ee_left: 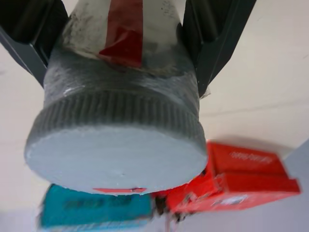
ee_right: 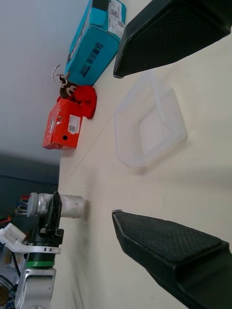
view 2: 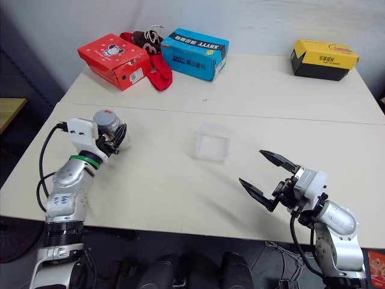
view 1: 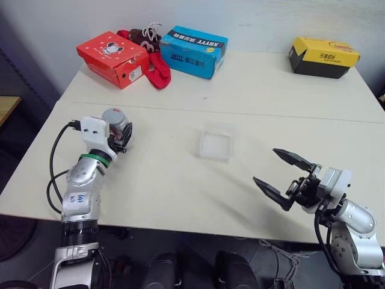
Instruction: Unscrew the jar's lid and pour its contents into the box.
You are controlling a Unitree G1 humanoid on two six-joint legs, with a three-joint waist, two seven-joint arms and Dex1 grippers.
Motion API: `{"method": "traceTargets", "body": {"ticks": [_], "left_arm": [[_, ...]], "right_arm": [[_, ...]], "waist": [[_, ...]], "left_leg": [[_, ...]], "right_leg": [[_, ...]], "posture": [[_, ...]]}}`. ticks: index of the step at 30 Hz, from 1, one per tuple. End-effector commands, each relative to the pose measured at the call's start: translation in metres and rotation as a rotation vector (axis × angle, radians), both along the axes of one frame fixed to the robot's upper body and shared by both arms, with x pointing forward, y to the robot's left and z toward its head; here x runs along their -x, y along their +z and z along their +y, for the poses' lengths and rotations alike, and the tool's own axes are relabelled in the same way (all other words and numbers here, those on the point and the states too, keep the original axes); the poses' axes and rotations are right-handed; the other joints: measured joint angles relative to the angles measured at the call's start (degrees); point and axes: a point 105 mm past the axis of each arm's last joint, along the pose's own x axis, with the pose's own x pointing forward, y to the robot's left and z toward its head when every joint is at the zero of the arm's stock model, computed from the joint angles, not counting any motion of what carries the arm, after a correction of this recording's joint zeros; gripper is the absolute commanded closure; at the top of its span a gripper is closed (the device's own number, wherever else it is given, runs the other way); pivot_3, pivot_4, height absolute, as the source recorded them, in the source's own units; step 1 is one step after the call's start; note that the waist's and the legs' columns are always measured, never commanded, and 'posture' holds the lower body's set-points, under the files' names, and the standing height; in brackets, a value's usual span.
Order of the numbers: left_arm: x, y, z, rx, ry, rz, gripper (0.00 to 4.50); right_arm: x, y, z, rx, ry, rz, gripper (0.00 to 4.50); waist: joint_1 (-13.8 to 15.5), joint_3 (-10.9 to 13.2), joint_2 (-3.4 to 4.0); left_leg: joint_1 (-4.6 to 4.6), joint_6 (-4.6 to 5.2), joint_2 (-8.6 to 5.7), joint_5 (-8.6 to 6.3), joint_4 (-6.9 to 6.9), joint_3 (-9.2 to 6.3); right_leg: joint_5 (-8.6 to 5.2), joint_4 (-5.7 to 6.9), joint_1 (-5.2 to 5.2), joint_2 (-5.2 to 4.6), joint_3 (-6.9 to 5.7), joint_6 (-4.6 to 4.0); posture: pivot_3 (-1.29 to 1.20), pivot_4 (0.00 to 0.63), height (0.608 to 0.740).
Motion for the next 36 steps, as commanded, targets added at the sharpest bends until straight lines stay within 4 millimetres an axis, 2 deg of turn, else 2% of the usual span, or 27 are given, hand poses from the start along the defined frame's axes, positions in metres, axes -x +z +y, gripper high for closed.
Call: {"method": "traceTargets", "body": {"ticks": [1, 5, 8, 10, 15, 21, 36], "left_arm": [[0.033, 0.056, -0.039, -0.069, -0.419, -0.152, 2.12], [0.051, 0.062, -0.074, -0.207, -0.734, -0.104, 2.12], [0.059, 0.058, -0.100, -0.277, -0.899, -0.070, 2.12], [0.061, 0.054, -0.113, -0.301, -0.954, -0.073, 2.12], [0.063, 0.047, -0.131, -0.315, -1.013, -0.085, 2.12], [0.064, 0.044, -0.136, -0.302, -1.025, -0.081, 2.12], [0.067, 0.041, -0.146, -0.289, -1.069, -0.030, 2.12]], "right_arm": [[-0.005, 0.041, 0.015, -0.034, 0.045, 0.011, 0.00], [-0.009, 0.077, 0.055, -0.084, 0.219, 0.099, 0.00], [-0.013, 0.088, 0.087, -0.015, 0.303, 0.212, 0.00], [-0.014, 0.102, 0.105, -0.029, 0.350, 0.198, 0.00], [-0.025, 0.113, 0.134, -0.002, 0.352, 0.179, 0.00], [-0.023, 0.110, 0.151, 0.065, 0.385, 0.184, 0.00], [-0.027, 0.100, 0.157, 0.139, 0.362, 0.140, 0.00]], "waist": [[-0.4, 0.0, 0.06], [-0.6, 0.0, 0.12], [-0.7, 0.1, 0.19], [-1.0, 0.1, 0.19], [-1.3, 0.1, 0.19], [-1.3, 0.1, 0.18], [-1.4, 0.1, 0.18]], "left_leg": [[-0.04, -0.02, 0.06, -0.01, 0.08, 0.00], [-0.07, -0.26, 0.16, -0.14, 0.25, -0.09], [-0.06, -0.24, 0.15, -0.13, 0.26, -0.07], [-0.10, 0.03, 0.15, 0.02, 0.25, -0.09], [-0.25, 0.11, 0.15, 0.03, 0.26, -0.08], [-0.29, 0.19, 0.14, -0.02, 0.26, -0.03], [-0.28, 0.19, 0.16, -0.02, 0.29, -0.01]], "right_leg": [[0.01, 0.00, -0.01, -0.08, 0.03, -0.02], [0.04, -0.08, -0.01, -0.35, 0.15, -0.18], [0.03, -0.04, -0.01, -0.34, 0.12, -0.20], [0.04, 0.07, -0.01, -0.30, 0.10, -0.21], [0.05, 0.02, -0.07, 0.24, -0.09, -0.20], [0.05, -0.03, -0.09, 0.31, -0.11, -0.18], [0.06, -0.01, -0.09, 0.33, -0.09, -0.17]], "posture": [[0.00, 0.150, 0.740], [0.00, 0.150, 0.740], [0.00, 0.150, 0.740], [0.00, 0.150, 0.740], [0.00, 0.150, 0.740], [0.00, 0.150, 0.740], [0.00, 0.150, 0.740]]}}
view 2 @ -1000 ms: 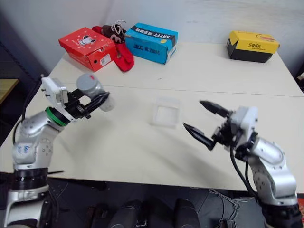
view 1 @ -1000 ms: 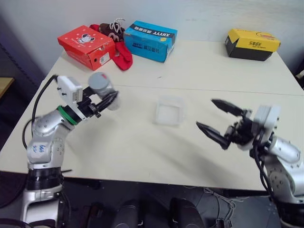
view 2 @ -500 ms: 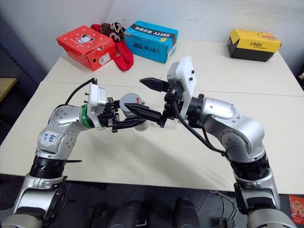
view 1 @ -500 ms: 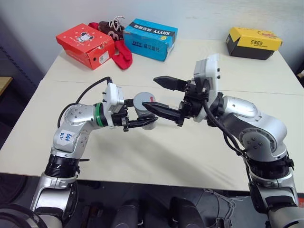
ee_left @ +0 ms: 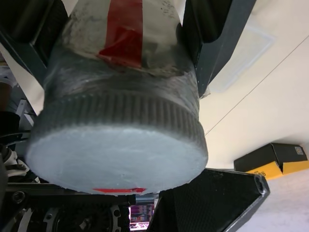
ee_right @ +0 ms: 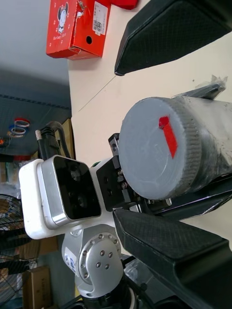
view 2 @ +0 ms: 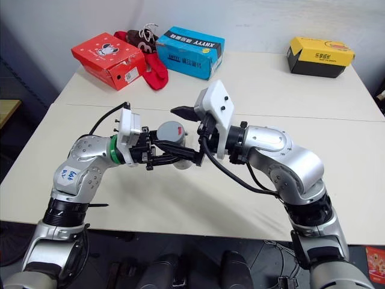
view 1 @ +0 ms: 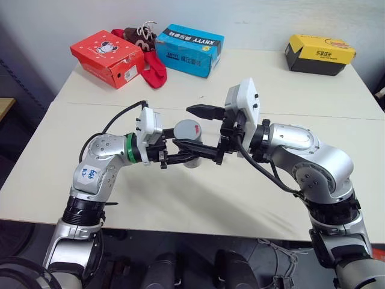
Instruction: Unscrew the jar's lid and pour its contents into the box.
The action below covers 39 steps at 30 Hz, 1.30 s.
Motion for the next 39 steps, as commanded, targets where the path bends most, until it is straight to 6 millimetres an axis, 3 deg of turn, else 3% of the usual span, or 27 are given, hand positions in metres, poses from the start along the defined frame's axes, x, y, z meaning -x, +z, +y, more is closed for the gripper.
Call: {"method": "traceTargets", "body": {"ticks": [1, 15, 21, 27, 35, 39], "left_arm": [[0.006, 0.012, -0.007, -0.006, -0.034, -0.051, 2.12], [0.006, 0.011, -0.009, -0.010, -0.031, -0.058, 2.12], [0.007, 0.009, -0.008, -0.010, -0.024, -0.060, 2.12], [0.011, 0.010, -0.008, -0.001, -0.053, -0.073, 2.12], [0.036, 0.018, -0.012, 0.018, -0.285, -0.057, 2.12], [0.046, 0.019, -0.014, 0.013, -0.347, -0.040, 2.12]], "right_arm": [[0.006, 0.005, 0.003, -0.005, 0.029, -0.054, 0.00], [0.006, -0.002, 0.004, 0.002, 0.043, -0.025, 0.00], [0.008, -0.003, 0.005, 0.004, 0.059, -0.018, 1.93], [0.009, -0.007, 0.002, 0.033, 0.101, 0.000, 1.97], [0.034, -0.005, -0.011, 0.152, 0.443, 0.031, 1.97], [0.034, 0.001, -0.016, 0.187, 0.489, 0.028, 1.97]], "waist": [[0.0, 0.0, 0.00], [0.0, 0.0, 0.00], [0.0, 0.0, 0.00], [0.0, 0.0, 0.00], [0.0, 0.0, 0.00], [-0.1, 0.0, 0.00]], "left_leg": [[0.00, 0.00, 0.00, 0.00, 0.00, 0.00], [0.00, 0.00, 0.00, 0.00, 0.00, -0.01], [0.00, 0.00, 0.00, 0.00, 0.00, -0.01], [0.00, 0.00, 0.00, 0.00, 0.00, -0.01], [0.00, 0.00, 0.02, 0.00, 0.00, 0.00], [0.01, 0.00, 0.04, 0.00, 0.01, -0.01]], "right_leg": [[0.00, 0.00, 0.00, 0.00, 0.00, 0.00], [0.00, 0.00, 0.00, 0.01, 0.00, 0.00], [0.00, 0.00, 0.00, 0.00, 0.00, 0.00], [0.00, 0.00, 0.00, 0.01, 0.00, 0.00], [0.00, -0.04, 0.00, 0.02, 0.00, 0.00], [0.00, -0.03, 0.01, 0.01, 0.01, 0.00]], "posture": [[0.00, 0.150, 0.740], [0.00, 0.150, 0.740], [0.00, 0.150, 0.740], [0.00, 0.150, 0.740], [0.00, 0.150, 0.740], [0.00, 0.150, 0.740]]}}
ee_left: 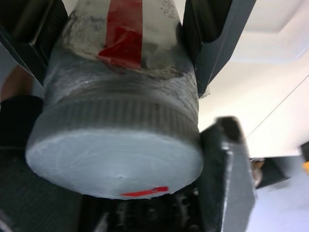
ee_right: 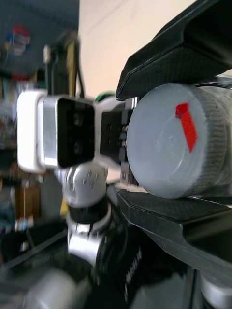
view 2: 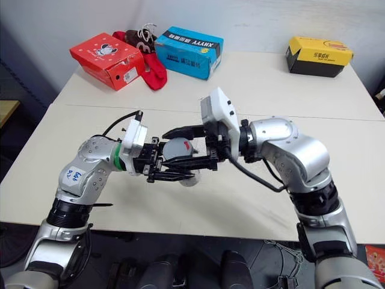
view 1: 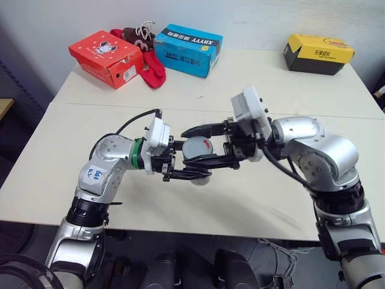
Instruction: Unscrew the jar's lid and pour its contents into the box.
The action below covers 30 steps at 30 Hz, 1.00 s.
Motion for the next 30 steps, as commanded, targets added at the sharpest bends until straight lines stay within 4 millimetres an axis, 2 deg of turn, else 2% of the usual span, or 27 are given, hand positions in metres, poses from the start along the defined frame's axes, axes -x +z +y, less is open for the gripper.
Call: {"method": "traceTargets", "body": {"ticks": [1, 2, 6, 8, 10, 14, 22, 30], "left_arm": [[0.009, 0.019, 0.006, 0.053, -0.049, -0.037, 2.12], [0.010, 0.019, 0.007, 0.052, -0.047, -0.037, 2.12], [0.005, 0.021, 0.011, 0.060, 0.011, -0.021, 2.12], [-0.010, 0.023, 0.016, 0.083, 0.144, 0.012, 2.12], [-0.021, 0.023, 0.021, 0.095, 0.248, 0.016, 2.12], [-0.025, 0.014, 0.022, 0.046, 0.318, 0.024, 2.12], [-0.024, 0.012, 0.009, 0.012, 0.303, 0.030, 2.12], [-0.024, 0.011, 0.005, -0.006, 0.290, 0.025, 2.12]], "right_arm": [[0.005, 0.003, -0.005, 0.031, 0.054, -0.017, 1.97], [0.003, 0.005, -0.005, 0.017, 0.038, -0.026, 1.97], [0.001, 0.017, -0.006, -0.060, -0.009, -0.013, 0.62], [-0.001, 0.023, -0.009, -0.108, -0.058, -0.028, 0.05], [-0.005, 0.028, -0.013, -0.141, -0.119, -0.058, 0.05], [-0.012, 0.029, -0.017, -0.158, -0.208, -0.085, 0.05], [-0.033, 0.014, -0.001, -0.133, -0.342, -0.151, 0.05], [-0.037, 0.003, 0.006, -0.098, -0.352, -0.129, 0.05]], "waist": [[0.0, 0.0, 0.00], [0.0, 0.0, 0.00], [0.0, 0.0, -0.01], [0.0, 0.0, -0.01], [0.1, 0.0, -0.01], [0.1, 0.0, -0.01], [0.1, 0.0, -0.01], [0.1, 0.0, -0.01]], "left_leg": [[0.00, 0.00, 0.00, 0.00, 0.00, 0.00], [0.02, 0.00, 0.00, 0.00, 0.00, -0.01], [0.01, 0.00, 0.01, 0.00, 0.01, -0.01], [0.01, -0.01, 0.00, 0.00, 0.01, -0.02], [0.01, -0.01, 0.00, 0.00, 0.01, -0.03], [0.00, -0.02, -0.01, -0.01, -0.01, -0.02], [0.02, -0.04, 0.00, -0.02, -0.01, 0.01], [0.01, -0.04, -0.01, -0.02, -0.01, 0.01]], "right_leg": [[0.00, 0.00, 0.00, 0.00, 0.00, 0.00], [0.00, 0.00, 0.02, 0.00, 0.00, 0.00], [0.00, -0.01, 0.02, -0.02, 0.00, 0.00], [0.00, 0.00, 0.02, -0.03, 0.00, 0.00], [0.00, 0.01, 0.02, -0.03, 0.00, 0.00], [0.00, -0.01, 0.02, -0.02, 0.00, 0.00], [0.00, 0.01, 0.00, 0.01, 0.01, 0.01], [0.00, 0.00, 0.00, 0.02, 0.01, 0.00]], "posture": [[0.00, 0.150, 0.740], [0.00, 0.150, 0.740], [0.00, 0.150, 0.740], [0.00, 0.150, 0.740], [0.00, 0.150, 0.740], [0.00, 0.150, 0.740], [0.00, 0.150, 0.740], [0.00, 0.150, 0.740]]}}
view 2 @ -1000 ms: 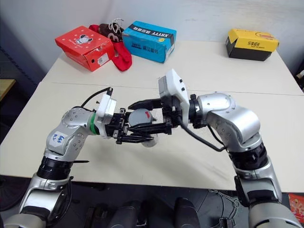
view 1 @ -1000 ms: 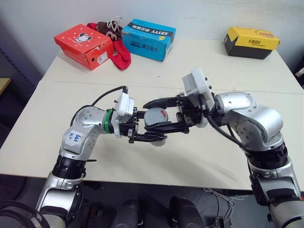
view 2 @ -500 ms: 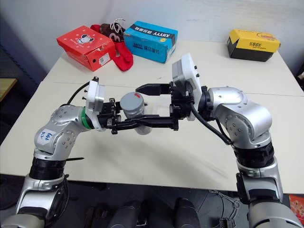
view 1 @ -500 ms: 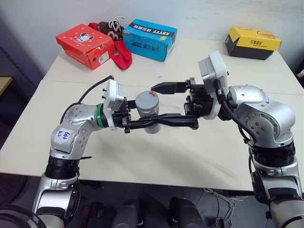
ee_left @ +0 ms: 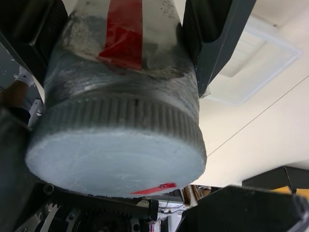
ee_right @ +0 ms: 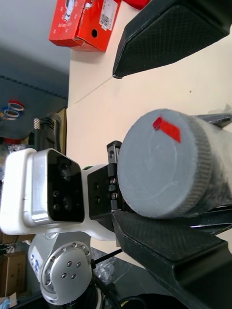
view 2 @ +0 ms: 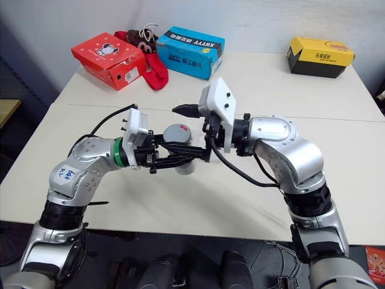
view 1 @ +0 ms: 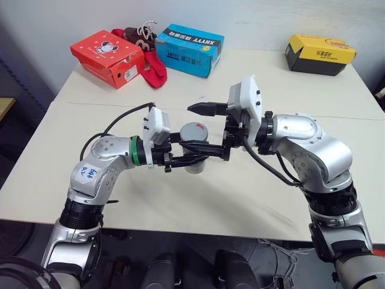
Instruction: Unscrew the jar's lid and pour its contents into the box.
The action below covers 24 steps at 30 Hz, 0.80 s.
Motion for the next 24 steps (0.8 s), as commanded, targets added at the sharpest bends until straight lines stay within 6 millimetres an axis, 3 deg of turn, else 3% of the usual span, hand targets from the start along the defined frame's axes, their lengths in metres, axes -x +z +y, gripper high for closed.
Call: {"method": "traceTargets", "body": {"ticks": [1, 13, 24], "left_arm": [[0.005, 0.010, -0.003, 0.001, -0.021, -0.055, 2.12], [0.010, 0.004, -0.001, -0.006, -0.026, -0.070, 2.12], [0.010, 0.001, 0.003, -0.002, -0.020, -0.081, 2.12]], "right_arm": [[0.000, 0.004, 0.001, -0.016, -0.007, -0.019, 0.05], [-0.009, 0.003, -0.007, -0.059, -0.023, 0.059, 0.05], [-0.017, -0.008, -0.033, -0.045, -0.056, 0.116, 0.05]], "waist": [[0.0, 0.0, 0.00], [0.0, 0.0, 0.00], [0.0, 0.0, 0.00]], "left_leg": [[0.00, 0.00, 0.00, 0.00, 0.00, 0.00], [0.00, 0.00, 0.01, 0.00, 0.00, 0.00], [0.00, 0.00, 0.00, 0.00, 0.00, 0.00]], "right_leg": [[0.00, 0.00, 0.00, 0.01, 0.00, 0.00], [0.00, 0.00, 0.00, 0.01, 0.00, 0.00], [0.00, -0.01, 0.00, 0.00, 0.01, 0.00]], "posture": [[0.00, 0.150, 0.740], [0.00, 0.150, 0.740], [0.00, 0.150, 0.740]]}}
